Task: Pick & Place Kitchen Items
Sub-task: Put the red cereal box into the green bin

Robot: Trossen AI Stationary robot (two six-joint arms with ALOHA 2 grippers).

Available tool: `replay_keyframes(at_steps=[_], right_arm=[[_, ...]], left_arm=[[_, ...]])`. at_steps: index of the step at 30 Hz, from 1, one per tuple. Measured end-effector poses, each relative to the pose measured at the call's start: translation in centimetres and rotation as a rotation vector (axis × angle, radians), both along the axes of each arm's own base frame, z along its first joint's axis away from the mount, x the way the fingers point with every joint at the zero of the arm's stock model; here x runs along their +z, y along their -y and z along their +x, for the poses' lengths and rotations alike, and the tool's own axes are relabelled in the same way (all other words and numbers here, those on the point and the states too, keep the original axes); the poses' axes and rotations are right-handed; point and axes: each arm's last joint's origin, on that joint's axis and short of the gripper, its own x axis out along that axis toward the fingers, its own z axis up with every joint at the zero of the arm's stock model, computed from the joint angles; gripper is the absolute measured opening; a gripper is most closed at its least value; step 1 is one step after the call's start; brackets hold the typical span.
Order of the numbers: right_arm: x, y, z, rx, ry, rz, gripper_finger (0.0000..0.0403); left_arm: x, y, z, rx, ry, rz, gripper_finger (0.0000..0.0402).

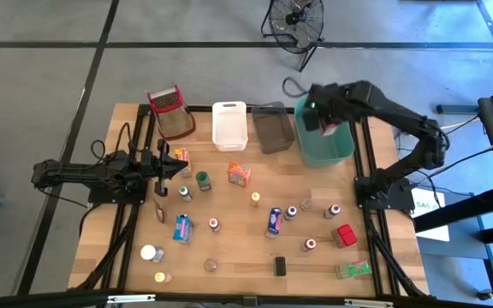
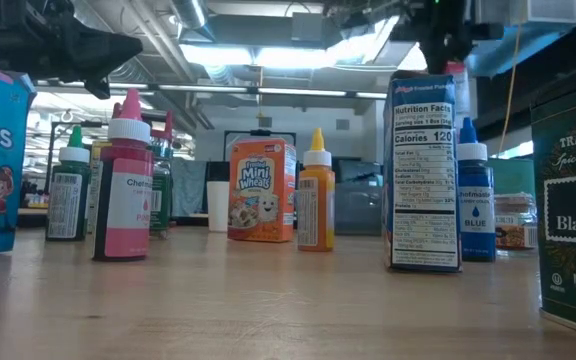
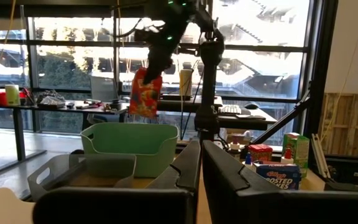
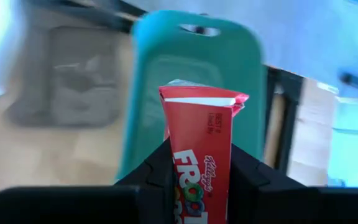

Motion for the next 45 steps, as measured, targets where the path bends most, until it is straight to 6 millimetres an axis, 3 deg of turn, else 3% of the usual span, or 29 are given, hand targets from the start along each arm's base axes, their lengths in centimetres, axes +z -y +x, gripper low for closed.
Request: replay_keyframes(at_steps=[6, 15, 25, 45], right_arm=[[-1.7, 4.4, -1.5, -0.098, -0.009, 0.003, 0.009], [-6.4, 9.4, -2.6, -0.058, 0.112, 0.063, 0.009], [-9.8, 11.0, -4.7, -0.111, 0.063, 0.098, 0.009], [-15.2, 13.4, -3.4, -0.08, 0.053, 0.194, 0.0104]], left_arm=[[0.0, 0.0, 0.0, 0.0, 0.0, 0.0, 0.001], [0.0, 0.0, 0.0, 0.0, 0.0, 0.0, 0.0011], [0.0, 0.0, 0.0, 0.001, 0.0, 0.0, 0.0012], [0.0, 0.0, 0.0, 0.002, 0.0, 0.0, 0.0012]])
